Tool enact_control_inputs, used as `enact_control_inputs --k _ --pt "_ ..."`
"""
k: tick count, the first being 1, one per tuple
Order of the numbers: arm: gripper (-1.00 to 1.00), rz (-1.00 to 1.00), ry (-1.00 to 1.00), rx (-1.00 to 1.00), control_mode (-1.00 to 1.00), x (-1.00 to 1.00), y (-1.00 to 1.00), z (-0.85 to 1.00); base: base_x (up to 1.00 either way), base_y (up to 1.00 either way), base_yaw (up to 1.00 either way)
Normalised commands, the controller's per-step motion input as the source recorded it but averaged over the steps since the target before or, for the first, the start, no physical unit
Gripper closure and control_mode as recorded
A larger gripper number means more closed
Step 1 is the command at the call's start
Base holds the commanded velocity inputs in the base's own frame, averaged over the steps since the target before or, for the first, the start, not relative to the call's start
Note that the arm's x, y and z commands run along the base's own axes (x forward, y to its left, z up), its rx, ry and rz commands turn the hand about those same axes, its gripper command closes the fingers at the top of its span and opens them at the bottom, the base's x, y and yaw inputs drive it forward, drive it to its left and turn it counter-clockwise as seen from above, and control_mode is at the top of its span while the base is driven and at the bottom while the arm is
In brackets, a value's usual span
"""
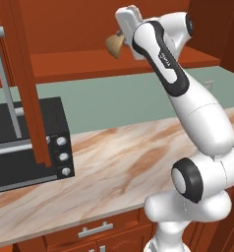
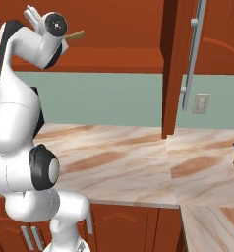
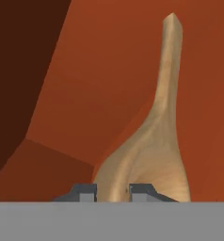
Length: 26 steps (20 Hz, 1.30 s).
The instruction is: Organize the utensils by type. Pick up the wooden spoons from the counter and place them in the open cabinet. Then pick up the metallic utensils from the counter and place them in the open drawer.
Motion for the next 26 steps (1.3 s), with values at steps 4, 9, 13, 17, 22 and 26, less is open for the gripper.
enact_control_inputs --k 4,9,13,17,22,26 --pt "1.0 -0.19 0.0 0.03 -1.0 0.71 0.18 -0.05 0.0 0.0 0.0" --pt "1.0 -0.25 0.0 0.08 -1.0 0.65 0.26 -0.06 0.0 0.0 0.0" --pt "1.0 -0.17 0.0 0.17 -1.0 0.59 0.28 0.0 0.0 0.0 0.0" --pt "1.0 -0.05 0.04 0.26 -1.0 0.5 0.14 0.0 0.0 0.0 0.0" --pt "1.0 0.0 0.11 0.31 -1.0 0.37 0.07 -0.07 0.0 0.0 0.0" --pt "1.0 -0.05 0.24 0.22 -1.0 0.38 0.03 -0.08 0.0 0.0 0.0"
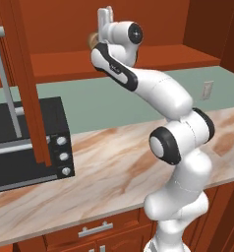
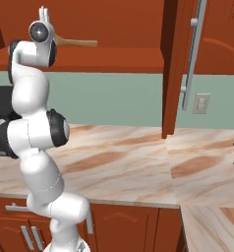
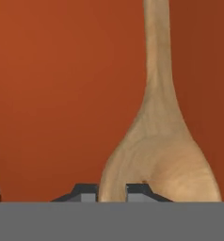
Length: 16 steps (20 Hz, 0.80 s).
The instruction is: Organize the utensils by type. Pick up the wooden spoons from the counter and place them in the open cabinet. Then pick up the metallic utensils from the counter and place them in the open drawer.
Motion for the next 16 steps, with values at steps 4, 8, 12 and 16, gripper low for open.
enact_control_inputs --k 4,8,12,16 --pt "1.0 -0.03 0.22 0.15 -1.0 0.36 0.02 -0.1 0.0 0.0 0.0" --pt "1.0 -0.03 0.15 0.12 -1.0 0.4 0.02 -0.18 0.0 0.0 0.0" --pt "1.0 -0.01 0.11 0.11 -1.0 0.38 0.03 -0.14 0.0 0.0 0.0" --pt "-1.0 0.0 0.15 0.15 -1.0 0.24 0.12 -0.41 0.0 0.0 0.0"
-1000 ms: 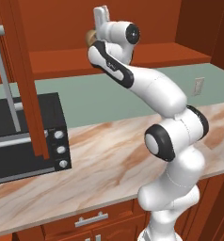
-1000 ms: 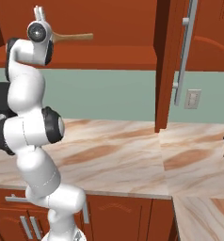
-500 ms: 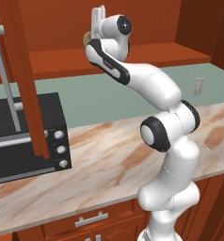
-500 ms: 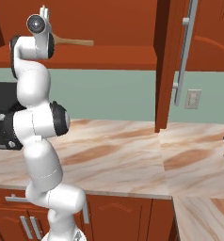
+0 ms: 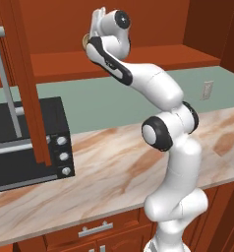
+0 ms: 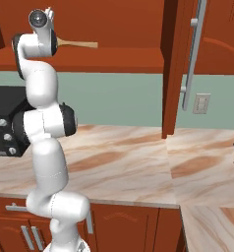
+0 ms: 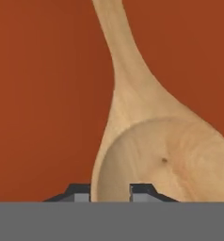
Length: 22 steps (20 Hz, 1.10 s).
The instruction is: Organize the utensils by type. Pick up the wooden spoons from the counter and place them in the open cabinet. Then pick up the metallic utensils from the counter and place them in the open drawer.
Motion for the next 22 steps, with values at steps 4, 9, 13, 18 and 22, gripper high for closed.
enact_control_inputs --k 4,9,13,18,22 --pt "-1.0 0.0 0.12 0.18 -1.0 0.21 0.06 -0.37 0.0 0.0 0.0" --pt "-1.0 0.0 0.05 0.22 -1.0 0.19 0.0 -0.13 0.0 0.0 0.0" --pt "-1.0 0.0 0.0 0.15 -1.0 0.02 0.0 0.0 0.0 0.0 0.0" --pt "-1.0 0.0 0.0 0.06 -1.0 -0.09 0.01 0.0 0.0 0.0 0.0" --pt "-1.0 0.0 0.0 0.0 -1.0 -0.27 0.02 0.0 0.0 0.0 0.0"
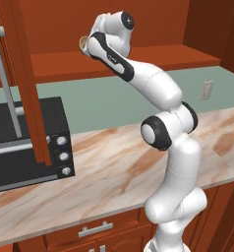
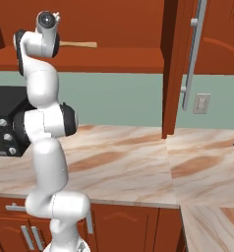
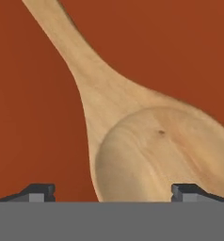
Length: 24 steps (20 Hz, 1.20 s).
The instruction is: Organize the utensils by type. Pick up the wooden spoons from the counter and place them in the open cabinet. Then pick up the metallic utensils from the counter and place them in the open drawer.
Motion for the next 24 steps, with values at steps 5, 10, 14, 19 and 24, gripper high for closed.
enact_control_inputs --k 5,10,14,19,24 --pt "-1.0 0.0 -0.01 0.0 -1.0 -0.21 -0.03 0.07 0.0 0.0 0.0" --pt "-1.0 0.0 0.0 0.0 -1.0 -0.07 -0.21 0.09 0.0 0.0 0.0" --pt "-1.0 0.0 -0.03 0.0 -1.0 -0.64 -0.38 0.03 0.0 0.0 0.0" --pt "-1.0 0.0 -0.1 0.0 -1.0 -0.97 -0.25 0.0 0.0 0.0 0.0" --pt "-1.0 0.0 -0.07 0.0 -1.0 -1.0 -0.17 -0.08 0.0 0.0 0.0"
